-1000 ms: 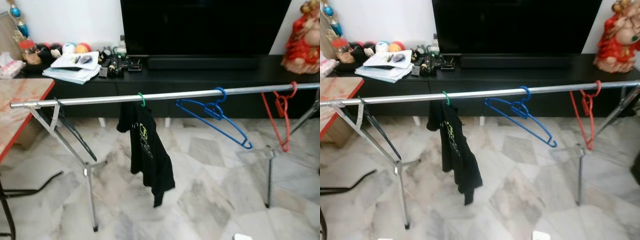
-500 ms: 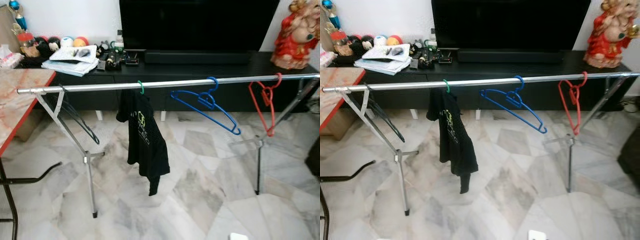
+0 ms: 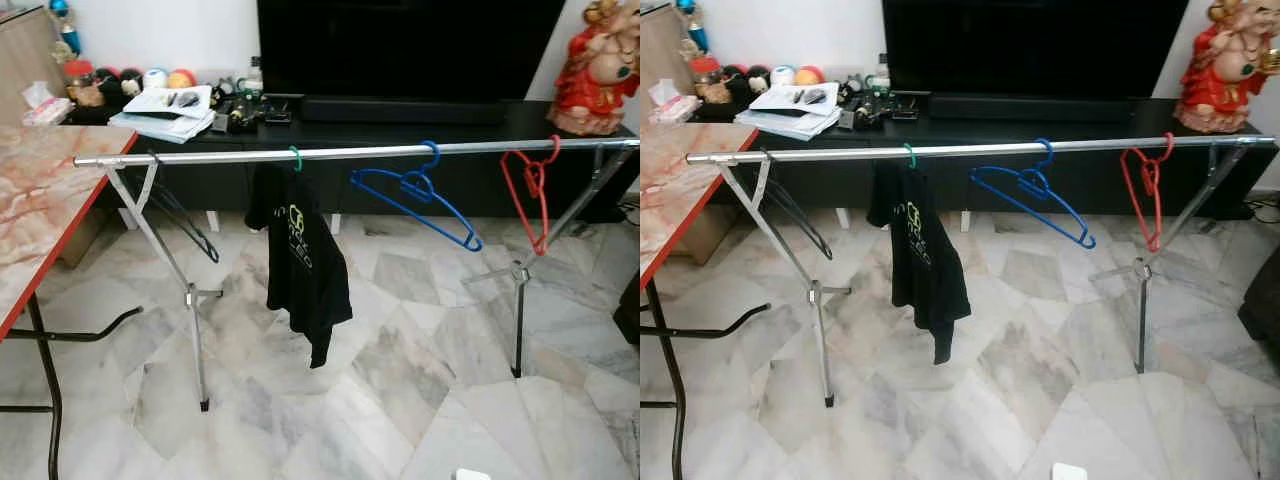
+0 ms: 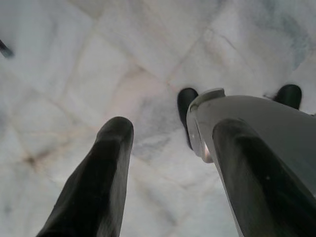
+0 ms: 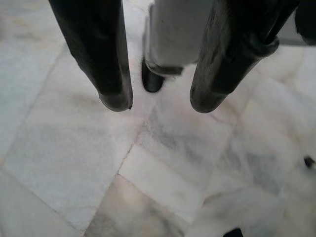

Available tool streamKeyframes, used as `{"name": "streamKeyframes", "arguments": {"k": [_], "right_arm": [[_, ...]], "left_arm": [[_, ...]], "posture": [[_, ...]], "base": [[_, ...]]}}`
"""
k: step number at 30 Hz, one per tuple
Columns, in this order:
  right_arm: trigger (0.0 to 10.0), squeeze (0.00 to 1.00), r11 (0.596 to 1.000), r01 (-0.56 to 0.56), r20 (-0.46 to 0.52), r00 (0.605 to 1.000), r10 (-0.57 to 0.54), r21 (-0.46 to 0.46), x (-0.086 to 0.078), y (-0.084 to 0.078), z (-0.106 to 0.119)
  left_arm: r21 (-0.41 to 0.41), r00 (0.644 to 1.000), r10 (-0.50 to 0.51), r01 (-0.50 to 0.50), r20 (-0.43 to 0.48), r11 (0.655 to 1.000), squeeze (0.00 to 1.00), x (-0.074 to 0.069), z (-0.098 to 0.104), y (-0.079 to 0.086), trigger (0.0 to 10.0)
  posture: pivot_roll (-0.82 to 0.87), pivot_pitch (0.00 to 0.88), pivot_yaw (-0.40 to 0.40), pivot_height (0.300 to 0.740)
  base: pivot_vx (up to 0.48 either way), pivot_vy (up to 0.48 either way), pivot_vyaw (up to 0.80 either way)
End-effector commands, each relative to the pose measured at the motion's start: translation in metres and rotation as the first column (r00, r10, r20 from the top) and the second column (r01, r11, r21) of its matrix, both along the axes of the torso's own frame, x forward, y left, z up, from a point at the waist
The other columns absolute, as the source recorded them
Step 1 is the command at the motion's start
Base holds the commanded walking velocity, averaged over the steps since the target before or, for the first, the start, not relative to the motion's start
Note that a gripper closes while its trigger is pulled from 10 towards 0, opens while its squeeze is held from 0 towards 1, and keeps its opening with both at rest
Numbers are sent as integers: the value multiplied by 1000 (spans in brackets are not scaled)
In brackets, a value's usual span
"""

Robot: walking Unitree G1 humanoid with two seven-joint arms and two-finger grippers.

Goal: Hang hanger

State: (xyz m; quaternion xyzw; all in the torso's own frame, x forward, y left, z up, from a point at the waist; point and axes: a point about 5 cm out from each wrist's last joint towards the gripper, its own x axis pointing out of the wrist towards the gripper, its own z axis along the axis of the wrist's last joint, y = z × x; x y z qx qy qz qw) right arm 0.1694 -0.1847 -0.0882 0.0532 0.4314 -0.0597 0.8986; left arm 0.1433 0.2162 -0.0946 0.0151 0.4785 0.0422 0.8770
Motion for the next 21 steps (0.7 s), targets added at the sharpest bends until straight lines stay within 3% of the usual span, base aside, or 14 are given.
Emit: {"name": "streamKeyframes", "arguments": {"k": [1,10,14,21], "right_arm": [[10000,0,1000,2,-28,1000,-2,-7,-7,-3,-3],[10000,0,1000,-9,-33,999,8,-6,-7,-1,-3],[10000,0,1000,-10,-34,999,10,-5,-7,-1,-3],[10000,0,1000,-9,-34,999,9,-6,-6,-1,-3]], "left_arm": [[3,1000,1,-1,1,1000,0,2,1,1,10000],[22,1000,-28,29,-6,999,0,2,1,2,10000],[22,999,-30,31,-10,999,0,-5,-1,3,10000],[14,1000,-16,16,-8,1000,0,-6,-1,3,10000]], "posture": [[-62,86,15,721],[-62,86,16,721],[-62,83,15,721],[-63,75,16,721]], "base": [[0,0,-800],[0,0,-800],[0,-480,-791],[0,0,-788]]}}
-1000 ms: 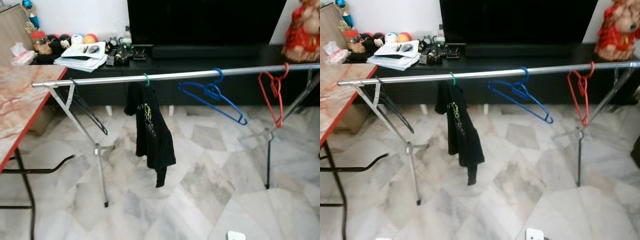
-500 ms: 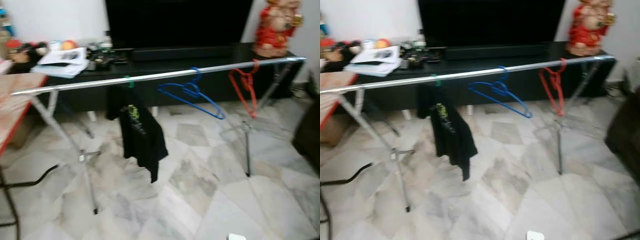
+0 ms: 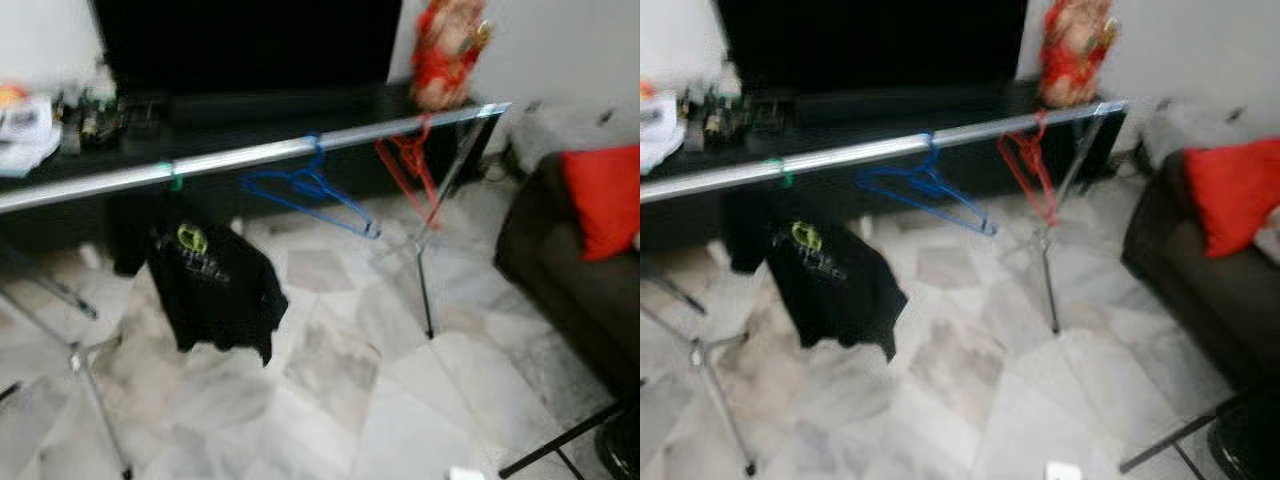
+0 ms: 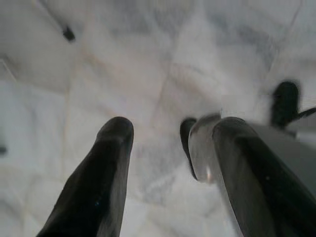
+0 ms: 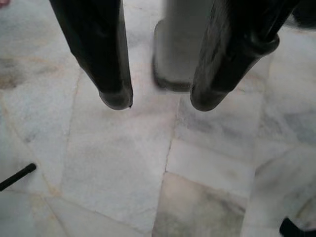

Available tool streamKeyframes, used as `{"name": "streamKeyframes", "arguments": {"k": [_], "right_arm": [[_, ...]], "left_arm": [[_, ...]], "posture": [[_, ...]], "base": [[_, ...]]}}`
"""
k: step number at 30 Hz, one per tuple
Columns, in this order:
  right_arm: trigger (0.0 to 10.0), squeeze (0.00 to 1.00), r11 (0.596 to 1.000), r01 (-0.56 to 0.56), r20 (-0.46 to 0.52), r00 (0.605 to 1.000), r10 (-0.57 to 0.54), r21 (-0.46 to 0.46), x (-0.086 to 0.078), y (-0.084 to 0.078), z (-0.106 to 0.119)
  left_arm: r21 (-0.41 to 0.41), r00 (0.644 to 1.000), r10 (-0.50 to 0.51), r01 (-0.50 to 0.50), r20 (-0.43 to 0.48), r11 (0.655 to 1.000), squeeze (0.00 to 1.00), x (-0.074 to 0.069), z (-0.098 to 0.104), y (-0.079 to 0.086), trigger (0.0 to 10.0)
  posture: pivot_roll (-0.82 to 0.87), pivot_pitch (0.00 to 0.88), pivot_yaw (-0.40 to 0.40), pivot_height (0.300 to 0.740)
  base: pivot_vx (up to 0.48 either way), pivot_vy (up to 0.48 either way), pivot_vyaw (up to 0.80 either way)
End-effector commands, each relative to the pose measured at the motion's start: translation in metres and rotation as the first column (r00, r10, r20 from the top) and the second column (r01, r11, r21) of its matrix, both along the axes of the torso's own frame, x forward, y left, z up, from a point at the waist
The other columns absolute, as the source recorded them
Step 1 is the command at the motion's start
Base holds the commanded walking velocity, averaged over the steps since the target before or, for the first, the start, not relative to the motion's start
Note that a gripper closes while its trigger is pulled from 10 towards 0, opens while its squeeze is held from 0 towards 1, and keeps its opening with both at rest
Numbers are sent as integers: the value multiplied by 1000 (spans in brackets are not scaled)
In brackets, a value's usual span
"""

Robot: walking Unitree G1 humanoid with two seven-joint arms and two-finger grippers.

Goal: Hang hanger

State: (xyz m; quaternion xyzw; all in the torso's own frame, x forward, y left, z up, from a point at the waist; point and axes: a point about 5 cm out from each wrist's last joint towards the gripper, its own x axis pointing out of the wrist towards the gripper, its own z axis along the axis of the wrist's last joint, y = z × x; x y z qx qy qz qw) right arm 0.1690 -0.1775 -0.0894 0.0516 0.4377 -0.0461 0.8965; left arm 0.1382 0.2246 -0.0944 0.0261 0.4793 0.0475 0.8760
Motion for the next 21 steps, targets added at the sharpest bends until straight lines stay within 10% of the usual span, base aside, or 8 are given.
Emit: {"name": "streamKeyframes", "arguments": {"k": [1,21], "right_arm": [[10000,0,1000,17,-22,1000,-18,-17,-6,-8,-2],[10000,0,1000,13,-23,1000,-13,-18,-6,-7,-2]], "left_arm": [[-10,1000,-15,15,-4,1000,0,-1,-2,-6,10000],[-9,998,-40,40,39,999,0,8,2,-8,10000]], "posture": [[-63,75,16,721],[-65,42,26,721]], "base": [[0,0,-788],[0,0,-789]]}}
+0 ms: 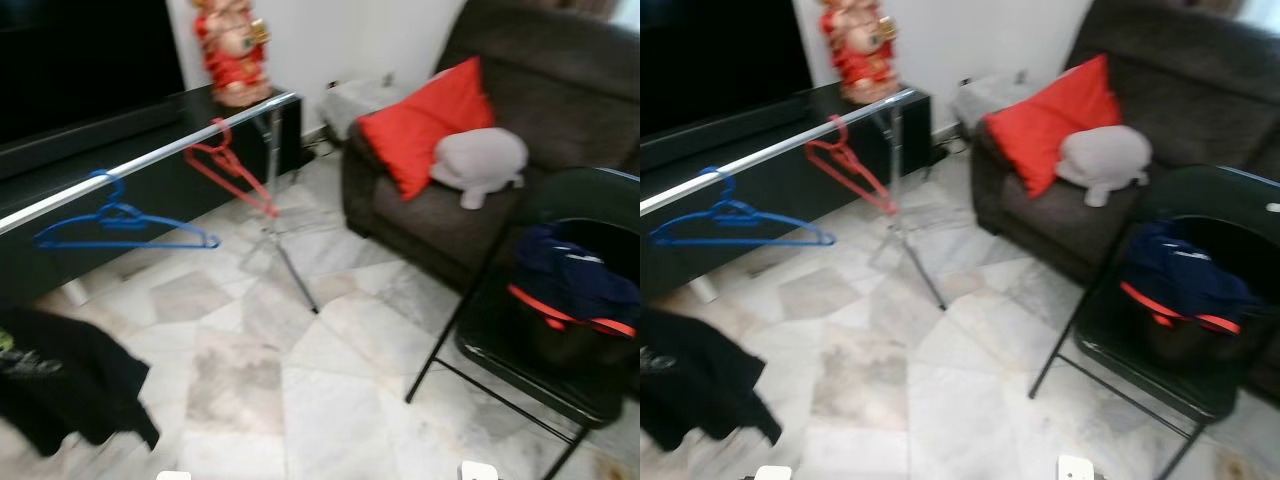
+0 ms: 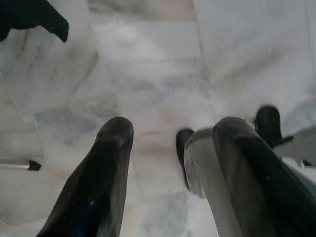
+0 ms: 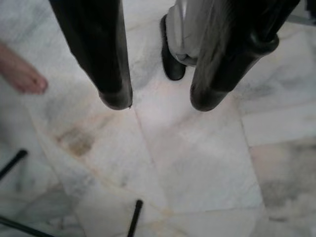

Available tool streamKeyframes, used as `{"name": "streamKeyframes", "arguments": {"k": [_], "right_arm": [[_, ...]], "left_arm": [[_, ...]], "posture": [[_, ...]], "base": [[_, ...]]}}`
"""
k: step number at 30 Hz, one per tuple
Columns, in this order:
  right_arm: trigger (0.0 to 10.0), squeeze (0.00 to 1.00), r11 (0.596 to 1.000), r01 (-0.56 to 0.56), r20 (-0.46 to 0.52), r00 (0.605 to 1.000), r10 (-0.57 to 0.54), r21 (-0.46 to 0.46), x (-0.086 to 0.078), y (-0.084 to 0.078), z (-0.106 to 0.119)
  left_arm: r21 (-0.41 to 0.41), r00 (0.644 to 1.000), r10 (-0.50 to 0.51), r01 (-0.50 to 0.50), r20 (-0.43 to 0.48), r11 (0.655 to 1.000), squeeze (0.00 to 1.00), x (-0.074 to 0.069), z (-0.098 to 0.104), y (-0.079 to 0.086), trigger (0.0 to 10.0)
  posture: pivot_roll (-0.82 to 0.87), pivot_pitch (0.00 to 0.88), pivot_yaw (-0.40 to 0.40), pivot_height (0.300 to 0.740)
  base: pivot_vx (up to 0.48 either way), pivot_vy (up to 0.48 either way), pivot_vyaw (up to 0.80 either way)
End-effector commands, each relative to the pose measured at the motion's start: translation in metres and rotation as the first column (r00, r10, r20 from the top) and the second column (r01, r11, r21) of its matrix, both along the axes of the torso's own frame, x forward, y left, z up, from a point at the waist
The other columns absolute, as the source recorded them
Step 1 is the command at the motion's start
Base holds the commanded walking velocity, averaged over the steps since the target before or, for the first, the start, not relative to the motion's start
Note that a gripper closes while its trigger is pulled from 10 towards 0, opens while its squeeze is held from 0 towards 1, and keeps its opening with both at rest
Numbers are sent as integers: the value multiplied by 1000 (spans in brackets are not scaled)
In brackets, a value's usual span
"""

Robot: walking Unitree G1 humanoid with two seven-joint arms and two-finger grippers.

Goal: Hang hanger

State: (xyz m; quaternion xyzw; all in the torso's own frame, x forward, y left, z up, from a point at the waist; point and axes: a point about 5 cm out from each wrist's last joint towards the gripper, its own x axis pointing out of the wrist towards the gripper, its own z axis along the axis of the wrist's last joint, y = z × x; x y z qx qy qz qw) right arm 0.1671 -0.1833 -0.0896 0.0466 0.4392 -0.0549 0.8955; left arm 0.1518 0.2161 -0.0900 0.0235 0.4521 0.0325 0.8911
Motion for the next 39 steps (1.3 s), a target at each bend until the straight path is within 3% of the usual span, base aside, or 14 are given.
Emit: {"name": "streamKeyframes", "arguments": {"k": [1,16,22,34,39], "right_arm": [[10000,0,1000,2,-19,1000,-2,-2,-4,-1,-2],[10000,0,1000,11,-21,1000,-11,-2,-4,-1,-2],[10000,0,1000,15,-25,1000,-15,0,-6,-1,-3],[10000,0,1000,18,-19,1000,-18,0,-5,-1,-2],[10000,0,1000,26,-8,1000,-26,3,-4,-1,-2]], "left_arm": [[8,1000,-15,16,-20,1000,0,-5,-2,0,10000],[3,1000,-14,14,13,1000,0,3,1,-1,10000],[3,1000,-7,7,-23,1000,0,-4,-3,-3,10000],[4,999,0,1,-42,1000,0,-6,-4,-3,10000],[3,999,2,-2,-48,1000,0,-6,-4,-3,10000]], "posture": [[-65,41,27,721],[-61,76,25,721],[-56,92,22,721],[-54,94,25,721],[-52,93,26,721]], "base": [[0,0,-788],[0,0,-788],[0,0,-790],[0,0,-784],[0,0,0]]}}
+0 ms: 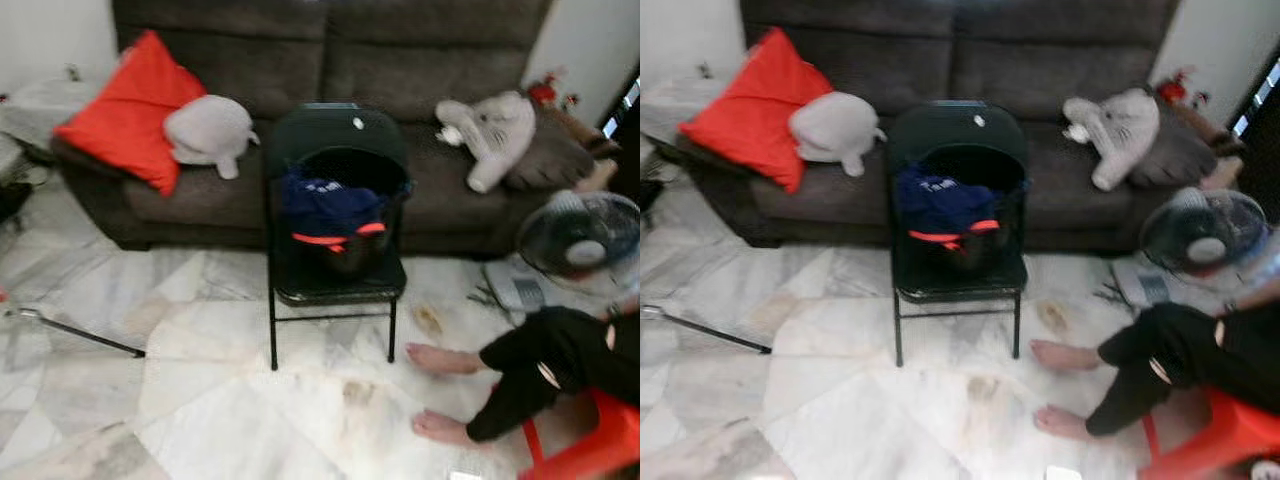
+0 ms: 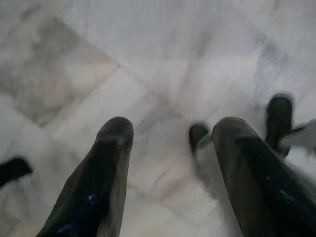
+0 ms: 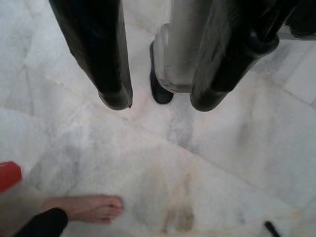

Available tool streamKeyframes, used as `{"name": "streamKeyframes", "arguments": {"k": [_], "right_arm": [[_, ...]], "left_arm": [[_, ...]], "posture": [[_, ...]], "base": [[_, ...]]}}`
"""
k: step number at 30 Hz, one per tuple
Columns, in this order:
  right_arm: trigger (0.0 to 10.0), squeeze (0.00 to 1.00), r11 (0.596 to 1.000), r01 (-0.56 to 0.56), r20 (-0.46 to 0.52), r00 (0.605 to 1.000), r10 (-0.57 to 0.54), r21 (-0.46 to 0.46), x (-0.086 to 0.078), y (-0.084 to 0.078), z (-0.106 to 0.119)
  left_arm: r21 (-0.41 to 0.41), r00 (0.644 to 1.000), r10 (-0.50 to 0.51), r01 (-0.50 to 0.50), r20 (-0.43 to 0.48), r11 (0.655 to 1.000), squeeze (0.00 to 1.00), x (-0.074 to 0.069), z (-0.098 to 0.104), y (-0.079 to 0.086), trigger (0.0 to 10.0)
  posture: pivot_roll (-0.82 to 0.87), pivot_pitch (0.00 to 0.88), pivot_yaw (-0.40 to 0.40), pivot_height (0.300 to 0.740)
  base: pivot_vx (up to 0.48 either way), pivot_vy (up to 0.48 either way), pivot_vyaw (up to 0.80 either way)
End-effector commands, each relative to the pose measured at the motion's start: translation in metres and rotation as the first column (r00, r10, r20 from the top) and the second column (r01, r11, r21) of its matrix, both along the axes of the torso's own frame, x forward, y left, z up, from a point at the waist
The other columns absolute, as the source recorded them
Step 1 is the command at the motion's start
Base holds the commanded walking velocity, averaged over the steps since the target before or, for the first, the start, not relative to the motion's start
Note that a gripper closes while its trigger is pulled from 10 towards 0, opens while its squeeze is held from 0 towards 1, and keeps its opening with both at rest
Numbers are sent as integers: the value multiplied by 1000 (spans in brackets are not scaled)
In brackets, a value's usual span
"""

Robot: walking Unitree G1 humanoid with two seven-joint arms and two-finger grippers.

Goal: Hang hanger

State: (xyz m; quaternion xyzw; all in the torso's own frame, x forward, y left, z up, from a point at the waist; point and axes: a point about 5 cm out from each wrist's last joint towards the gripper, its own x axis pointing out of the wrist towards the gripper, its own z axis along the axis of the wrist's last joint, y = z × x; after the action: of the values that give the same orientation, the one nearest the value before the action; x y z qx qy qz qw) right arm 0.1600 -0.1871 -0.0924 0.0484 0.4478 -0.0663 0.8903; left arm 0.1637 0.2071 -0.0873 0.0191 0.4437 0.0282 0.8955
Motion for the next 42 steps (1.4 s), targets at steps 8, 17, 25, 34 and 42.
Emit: {"name": "streamKeyframes", "arguments": {"k": [8,17,25,34,42], "right_arm": [[10000,0,1000,13,23,1000,-14,11,3,2,1],[10000,0,1000,16,24,1000,-16,10,2,2,1],[10000,0,1000,16,31,999,-17,7,4,1,2],[10000,0,1000,15,41,999,-15,4,5,-1,3],[10000,0,1000,13,49,999,-13,1,8,0,4]], "left_arm": [[8,998,6,-5,-67,1000,0,-18,-7,6,10000],[4,998,9,-9,-68,1000,0,-20,-6,11,10000],[4,997,10,-10,-70,1000,0,-23,-6,17,10000],[4,998,4,-4,-67,1000,0,-22,-5,18,10000],[-1,998,2,-2,-62,1000,0,-20,-5,17,10000]], "posture": [[-53,93,26,721],[-53,89,24,721],[-59,84,25,721],[-63,77,25,721],[-69,82,25,721]], "base": [[0,0,0],[199,0,0],[299,0,0],[333,0,0],[336,0,0]]}}
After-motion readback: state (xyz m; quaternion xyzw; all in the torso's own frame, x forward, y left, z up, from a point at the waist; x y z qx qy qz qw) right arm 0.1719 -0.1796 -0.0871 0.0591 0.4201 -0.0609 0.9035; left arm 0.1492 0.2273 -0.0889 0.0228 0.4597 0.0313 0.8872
